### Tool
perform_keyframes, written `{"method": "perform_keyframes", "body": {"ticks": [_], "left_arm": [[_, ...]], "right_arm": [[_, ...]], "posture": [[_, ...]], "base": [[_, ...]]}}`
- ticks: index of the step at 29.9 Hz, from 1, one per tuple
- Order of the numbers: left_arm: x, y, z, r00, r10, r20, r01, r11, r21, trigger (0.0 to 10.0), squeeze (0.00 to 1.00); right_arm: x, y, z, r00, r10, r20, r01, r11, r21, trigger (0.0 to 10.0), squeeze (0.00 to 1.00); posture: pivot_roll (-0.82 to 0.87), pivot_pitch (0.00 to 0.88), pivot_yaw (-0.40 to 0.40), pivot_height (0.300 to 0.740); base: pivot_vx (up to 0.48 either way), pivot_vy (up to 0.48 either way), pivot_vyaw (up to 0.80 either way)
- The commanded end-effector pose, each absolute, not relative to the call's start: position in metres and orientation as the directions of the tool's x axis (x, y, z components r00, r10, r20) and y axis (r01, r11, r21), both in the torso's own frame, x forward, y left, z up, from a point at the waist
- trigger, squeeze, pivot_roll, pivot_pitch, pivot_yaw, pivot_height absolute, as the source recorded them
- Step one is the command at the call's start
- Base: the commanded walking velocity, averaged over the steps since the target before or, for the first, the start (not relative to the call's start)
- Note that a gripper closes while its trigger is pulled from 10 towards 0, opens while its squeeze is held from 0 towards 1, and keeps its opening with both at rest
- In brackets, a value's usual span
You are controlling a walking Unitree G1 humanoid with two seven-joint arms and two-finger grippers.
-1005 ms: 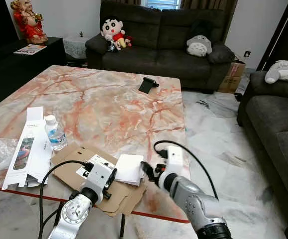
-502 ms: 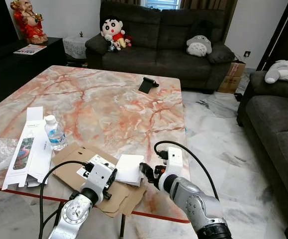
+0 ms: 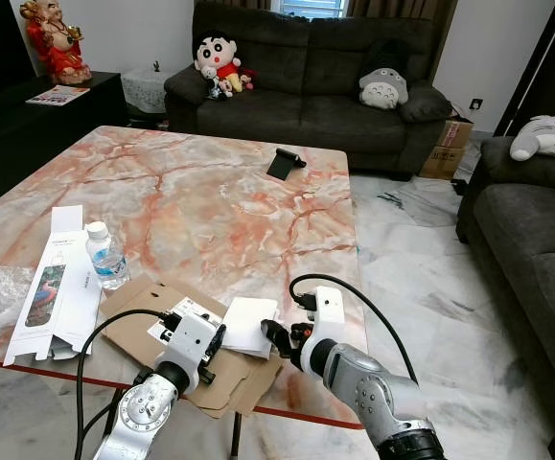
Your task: Picking trash to rubbish bin
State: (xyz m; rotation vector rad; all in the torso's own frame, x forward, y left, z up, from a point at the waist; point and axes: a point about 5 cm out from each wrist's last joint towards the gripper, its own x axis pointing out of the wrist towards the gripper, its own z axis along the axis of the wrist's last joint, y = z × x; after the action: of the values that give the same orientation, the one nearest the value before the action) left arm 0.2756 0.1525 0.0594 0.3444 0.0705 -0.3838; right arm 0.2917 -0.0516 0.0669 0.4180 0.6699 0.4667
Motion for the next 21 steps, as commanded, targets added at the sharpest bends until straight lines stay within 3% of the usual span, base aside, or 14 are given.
{"method": "perform_keyframes", "body": {"ticks": [1, 15, 16, 21], "left_arm": [[0.274, 0.150, 0.058, 0.917, -0.370, -0.151, 0.400, 0.856, 0.328, 10.0, 0.00], [0.273, 0.149, 0.057, 0.917, -0.370, -0.150, 0.399, 0.856, 0.327, 10.0, 0.00], [0.273, 0.149, 0.057, 0.917, -0.370, -0.151, 0.400, 0.856, 0.327, 10.0, 0.00], [0.273, 0.149, 0.057, 0.916, -0.371, -0.151, 0.400, 0.856, 0.328, 10.0, 0.00]], "right_arm": [[0.284, -0.041, 0.066, 0.666, 0.568, -0.483, -0.286, 0.793, 0.538, 10.0, 0.00], [0.282, -0.024, 0.079, 0.641, 0.658, -0.395, -0.298, 0.687, 0.662, 10.0, 0.00], [0.283, -0.021, 0.082, 0.642, 0.667, -0.377, -0.297, 0.670, 0.681, 0.3, 0.00], [0.283, -0.020, 0.082, 0.639, 0.672, -0.373, -0.303, 0.666, 0.682, 0.0, 0.00]], "posture": [[0.18, 0.004, -0.075, 0.740], [0.18, 0.004, -0.075, 0.740], [0.18, 0.004, -0.075, 0.740], [0.18, 0.004, -0.075, 0.740]], "base": [[0.000, 0.000, 0.00], [0.000, 0.000, 0.00], [0.000, 0.000, 0.00], [0.000, 0.000, 0.00]]}}
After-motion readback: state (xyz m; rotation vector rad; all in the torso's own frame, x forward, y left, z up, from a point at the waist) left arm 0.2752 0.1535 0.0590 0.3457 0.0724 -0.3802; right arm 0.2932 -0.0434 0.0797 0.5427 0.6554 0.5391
